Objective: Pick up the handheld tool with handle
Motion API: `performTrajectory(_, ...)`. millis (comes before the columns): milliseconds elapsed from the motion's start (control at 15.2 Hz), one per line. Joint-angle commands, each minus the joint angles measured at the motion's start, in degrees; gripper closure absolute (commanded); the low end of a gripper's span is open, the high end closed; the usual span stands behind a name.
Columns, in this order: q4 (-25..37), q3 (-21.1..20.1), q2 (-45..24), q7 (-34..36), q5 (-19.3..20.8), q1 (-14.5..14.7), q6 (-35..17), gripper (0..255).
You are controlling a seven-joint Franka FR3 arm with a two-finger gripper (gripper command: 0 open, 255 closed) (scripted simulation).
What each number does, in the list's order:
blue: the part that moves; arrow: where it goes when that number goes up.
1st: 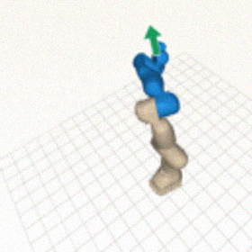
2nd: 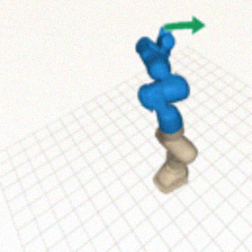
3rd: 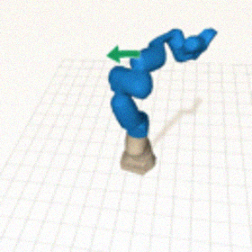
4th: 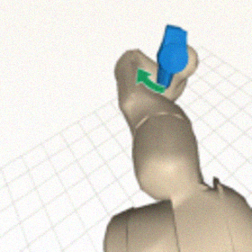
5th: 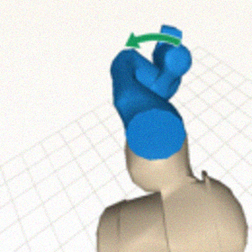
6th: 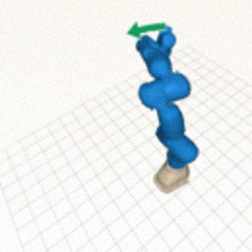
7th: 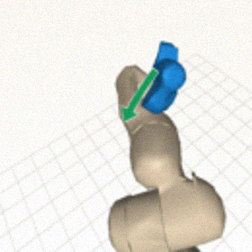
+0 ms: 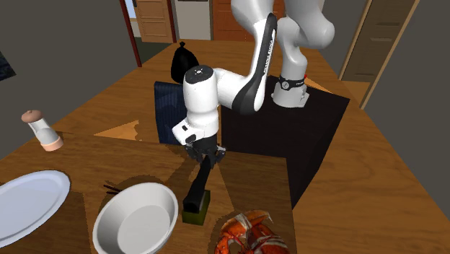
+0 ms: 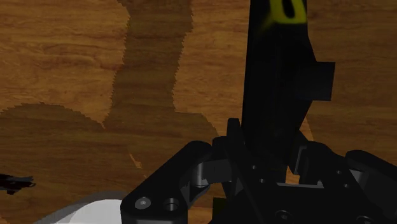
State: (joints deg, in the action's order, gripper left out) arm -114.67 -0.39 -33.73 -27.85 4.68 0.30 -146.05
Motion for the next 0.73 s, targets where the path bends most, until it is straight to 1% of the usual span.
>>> performTrajectory(0,-0.43,-0.07,1.45,-0.01,-0.07,0.02,0.97,255)
performTrajectory(528,-1.09,-0.32,6.52,-0.4,-0.4,-0.13,5.37,255)
performTrajectory(660,-1.09,-0.32,6.61,-0.41,-0.41,-0.14,5.45,255)
